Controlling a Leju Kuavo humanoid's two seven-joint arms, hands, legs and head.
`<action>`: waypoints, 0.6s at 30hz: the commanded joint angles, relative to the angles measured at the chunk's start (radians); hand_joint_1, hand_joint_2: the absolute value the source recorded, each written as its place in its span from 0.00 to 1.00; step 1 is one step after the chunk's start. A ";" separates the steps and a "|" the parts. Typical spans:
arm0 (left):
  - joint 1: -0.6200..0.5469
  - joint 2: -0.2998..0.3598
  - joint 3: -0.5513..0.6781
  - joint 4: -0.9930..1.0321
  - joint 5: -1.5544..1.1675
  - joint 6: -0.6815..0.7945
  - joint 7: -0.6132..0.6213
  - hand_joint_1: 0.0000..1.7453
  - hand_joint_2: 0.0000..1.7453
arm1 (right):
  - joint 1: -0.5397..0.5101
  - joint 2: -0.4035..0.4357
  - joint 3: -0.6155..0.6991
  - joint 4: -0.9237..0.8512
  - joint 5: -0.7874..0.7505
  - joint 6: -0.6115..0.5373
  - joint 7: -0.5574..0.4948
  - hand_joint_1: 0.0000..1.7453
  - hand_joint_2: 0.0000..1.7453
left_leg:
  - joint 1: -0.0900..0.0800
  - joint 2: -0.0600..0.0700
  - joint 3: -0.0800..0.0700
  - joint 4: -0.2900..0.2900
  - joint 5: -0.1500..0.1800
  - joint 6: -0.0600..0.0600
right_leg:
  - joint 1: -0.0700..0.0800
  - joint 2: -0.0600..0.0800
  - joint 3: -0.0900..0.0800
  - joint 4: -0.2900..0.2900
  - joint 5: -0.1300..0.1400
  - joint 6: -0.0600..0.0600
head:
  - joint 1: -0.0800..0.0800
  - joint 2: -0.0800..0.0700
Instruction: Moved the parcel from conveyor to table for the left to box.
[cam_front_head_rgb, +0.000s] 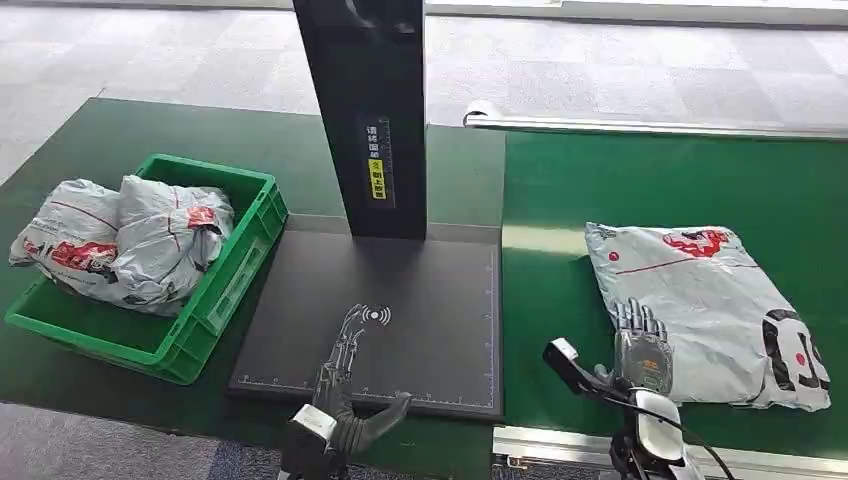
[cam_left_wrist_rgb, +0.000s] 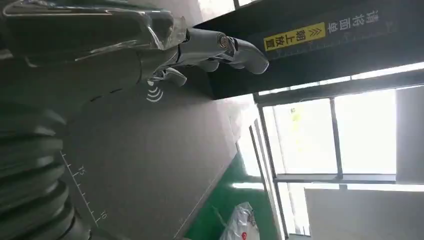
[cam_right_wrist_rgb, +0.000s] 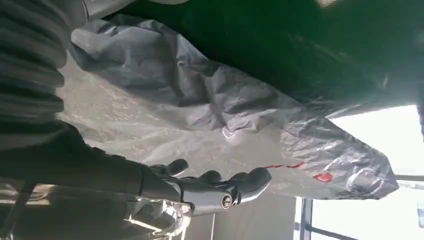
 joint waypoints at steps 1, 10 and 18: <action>0.004 -0.021 -0.012 0.047 -0.001 0.001 0.001 0.00 1.00 | 0.039 -0.001 -0.084 -0.050 0.006 0.026 0.009 0.00 1.00 | -0.001 0.000 0.001 -0.001 0.000 0.001 | 0.000 -0.002 0.001 -0.001 -0.001 0.000 | 0.000 0.000; 0.018 -0.008 -0.017 0.038 0.001 0.005 0.001 0.00 1.00 | 0.073 -0.004 -0.132 -0.032 -0.011 0.041 0.022 0.00 1.00 | -0.001 0.000 0.002 -0.001 0.000 0.001 | 0.000 -0.003 0.003 -0.002 0.000 0.000 | 0.000 0.000; 0.020 0.000 -0.025 0.034 0.011 0.017 0.001 0.00 1.00 | 0.080 0.021 -0.174 -0.032 -0.047 0.051 0.012 1.00 1.00 | 0.000 0.000 0.002 -0.001 0.000 0.001 | 0.000 -0.002 0.003 -0.001 0.000 0.000 | 0.000 0.000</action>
